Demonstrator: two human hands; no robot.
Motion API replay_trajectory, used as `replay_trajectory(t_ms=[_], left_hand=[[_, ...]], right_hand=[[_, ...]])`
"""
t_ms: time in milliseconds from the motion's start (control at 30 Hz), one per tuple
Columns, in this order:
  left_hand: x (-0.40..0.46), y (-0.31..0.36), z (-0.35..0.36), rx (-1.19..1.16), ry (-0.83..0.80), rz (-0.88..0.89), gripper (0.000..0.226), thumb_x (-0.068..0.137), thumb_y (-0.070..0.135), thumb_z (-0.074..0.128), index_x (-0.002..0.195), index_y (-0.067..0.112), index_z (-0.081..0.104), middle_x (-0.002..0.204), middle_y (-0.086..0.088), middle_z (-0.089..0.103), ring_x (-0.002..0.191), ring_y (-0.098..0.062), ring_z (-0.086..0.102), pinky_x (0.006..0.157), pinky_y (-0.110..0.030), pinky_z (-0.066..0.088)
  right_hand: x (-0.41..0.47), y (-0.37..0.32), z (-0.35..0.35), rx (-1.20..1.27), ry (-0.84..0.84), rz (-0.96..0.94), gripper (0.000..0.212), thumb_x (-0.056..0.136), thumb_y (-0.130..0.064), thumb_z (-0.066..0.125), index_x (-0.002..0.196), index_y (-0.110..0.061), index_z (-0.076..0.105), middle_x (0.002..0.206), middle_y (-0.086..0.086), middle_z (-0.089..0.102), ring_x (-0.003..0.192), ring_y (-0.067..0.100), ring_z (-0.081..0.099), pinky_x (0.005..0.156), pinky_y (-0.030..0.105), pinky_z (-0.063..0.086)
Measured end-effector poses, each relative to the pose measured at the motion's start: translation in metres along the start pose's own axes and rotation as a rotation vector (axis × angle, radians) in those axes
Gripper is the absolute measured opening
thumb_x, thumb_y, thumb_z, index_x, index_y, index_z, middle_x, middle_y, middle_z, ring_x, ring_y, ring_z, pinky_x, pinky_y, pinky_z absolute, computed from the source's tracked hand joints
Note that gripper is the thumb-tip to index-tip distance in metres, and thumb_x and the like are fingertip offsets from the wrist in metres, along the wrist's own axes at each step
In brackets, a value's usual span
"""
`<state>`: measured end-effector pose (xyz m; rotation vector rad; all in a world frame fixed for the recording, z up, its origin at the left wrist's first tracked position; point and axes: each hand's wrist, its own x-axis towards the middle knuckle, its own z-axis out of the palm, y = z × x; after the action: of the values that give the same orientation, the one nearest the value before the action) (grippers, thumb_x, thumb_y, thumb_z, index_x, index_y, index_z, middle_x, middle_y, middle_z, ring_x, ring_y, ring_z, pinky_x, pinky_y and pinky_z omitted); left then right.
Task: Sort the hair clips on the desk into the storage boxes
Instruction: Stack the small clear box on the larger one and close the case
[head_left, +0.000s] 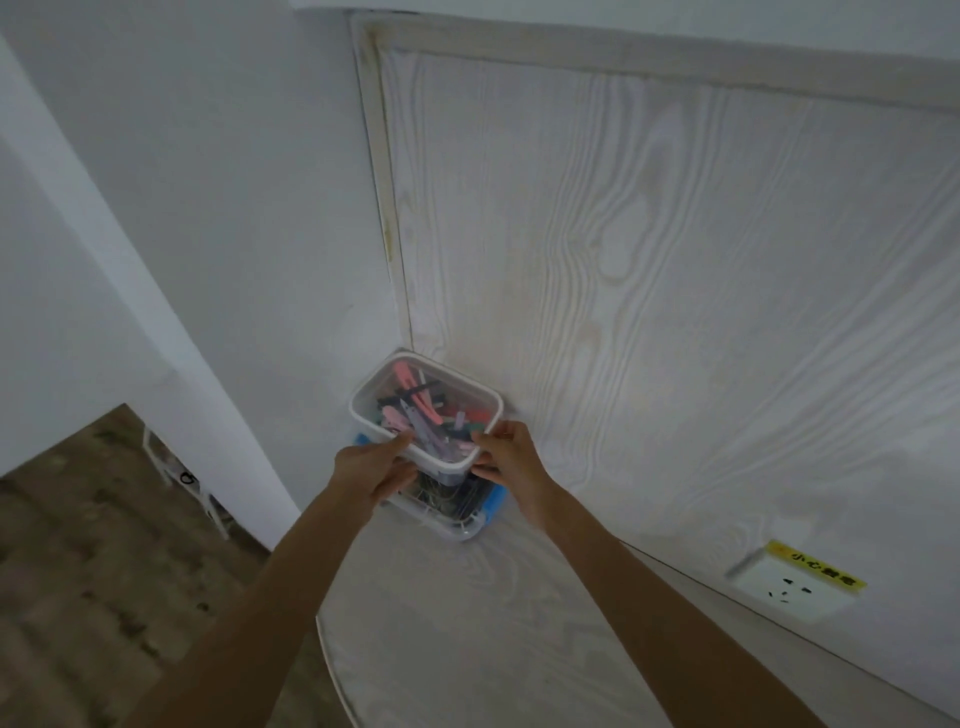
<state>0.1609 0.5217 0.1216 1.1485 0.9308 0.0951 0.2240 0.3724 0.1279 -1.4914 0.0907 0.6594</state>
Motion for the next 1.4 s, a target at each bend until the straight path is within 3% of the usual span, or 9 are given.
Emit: replay_trajectory(t_ms=[367,500,600,667,733,800,933,1167,1400], left_hand=[[-0.014,0.003,-0.002,0.037,-0.047,0.007,0.036,0.085,0.025,0.066,0.11,0.002,0.055,0.104,-0.014,0.064,0.089,-0.025,0.065,0.083,-0.038,0.052],[-0.032,-0.019,-0.006,0.315,0.068,0.248,0.032,0.09,0.034,0.057,0.1,0.003,0.057,0.089,-0.009,0.062,0.091,-0.027,0.062,0.075,-0.037,0.053],[-0.061,-0.043,0.003,0.548,0.142,0.539,0.009,0.088,0.02,0.062,0.088,0.012,0.058,0.083,-0.007,0.062,0.081,-0.03,0.063,0.076,-0.037,0.053],[-0.079,-0.056,0.035,0.681,0.027,0.649,0.016,0.077,0.005,0.07,0.071,0.013,0.058,0.065,-0.003,0.059,0.059,-0.021,0.059,0.051,-0.018,0.049],[-0.103,-0.071,0.08,0.669,-0.203,0.45,0.021,0.088,0.01,0.06,0.069,0.016,0.054,0.064,0.003,0.056,0.053,-0.01,0.05,0.037,-0.01,0.037],[-0.118,-0.096,0.116,0.751,-0.451,0.181,0.016,0.092,0.02,0.055,0.077,0.02,0.056,0.071,0.008,0.06,0.058,-0.006,0.052,0.045,-0.013,0.041],[-0.148,-0.165,0.178,1.008,-0.772,0.029,0.012,0.093,0.024,0.054,0.095,0.015,0.061,0.084,0.004,0.065,0.066,-0.007,0.059,0.055,-0.019,0.048],[-0.199,-0.268,0.232,1.356,-0.984,-0.035,0.043,0.093,0.035,0.049,0.122,0.003,0.049,0.118,-0.01,0.055,0.094,-0.019,0.055,0.068,-0.026,0.049],[-0.198,-0.289,0.234,1.232,-0.911,-0.082,0.012,0.091,0.007,0.052,0.1,0.007,0.06,0.078,-0.005,0.057,0.066,-0.012,0.057,0.056,-0.021,0.047]], right_hand=[[-0.014,-0.003,-0.005,-0.128,-0.021,-0.02,0.013,0.09,-0.024,0.058,0.088,-0.015,0.049,0.107,0.014,0.059,0.092,0.022,0.06,0.09,0.034,0.048],[-0.039,0.004,-0.044,-0.25,-0.152,0.01,0.034,0.092,-0.026,0.054,0.12,-0.008,0.05,0.119,0.013,0.06,0.1,0.022,0.06,0.094,0.035,0.047],[-0.066,0.019,-0.096,-0.409,-0.176,0.03,0.02,0.093,-0.023,0.054,0.11,-0.015,0.056,0.107,0.007,0.063,0.098,0.02,0.062,0.095,0.033,0.047],[-0.087,0.031,-0.14,-0.498,-0.13,0.036,0.014,0.091,-0.02,0.056,0.104,-0.017,0.06,0.1,0.003,0.065,0.091,0.018,0.064,0.089,0.029,0.049],[-0.113,0.044,-0.184,-0.526,-0.059,0.048,0.011,0.091,-0.015,0.056,0.101,-0.016,0.061,0.097,0.001,0.065,0.084,0.015,0.064,0.083,0.026,0.048],[-0.137,0.054,-0.22,-0.542,0.02,0.083,0.012,0.092,-0.01,0.053,0.097,-0.017,0.061,0.099,0.003,0.064,0.081,0.013,0.063,0.079,0.025,0.048],[-0.197,0.083,-0.296,-0.57,0.236,0.215,0.021,0.093,-0.008,0.049,0.111,-0.008,0.061,0.11,0.009,0.063,0.101,0.023,0.063,0.087,0.029,0.048],[-0.264,0.155,-0.368,-0.773,0.31,0.498,0.051,0.088,-0.04,0.057,0.13,-0.012,0.048,0.137,0.007,0.047,0.124,0.022,0.047,0.098,0.027,0.038],[-0.281,0.183,-0.381,-0.874,0.228,0.598,0.043,0.092,-0.034,0.053,0.126,-0.009,0.053,0.132,0.011,0.05,0.116,0.026,0.05,0.085,0.026,0.039]])
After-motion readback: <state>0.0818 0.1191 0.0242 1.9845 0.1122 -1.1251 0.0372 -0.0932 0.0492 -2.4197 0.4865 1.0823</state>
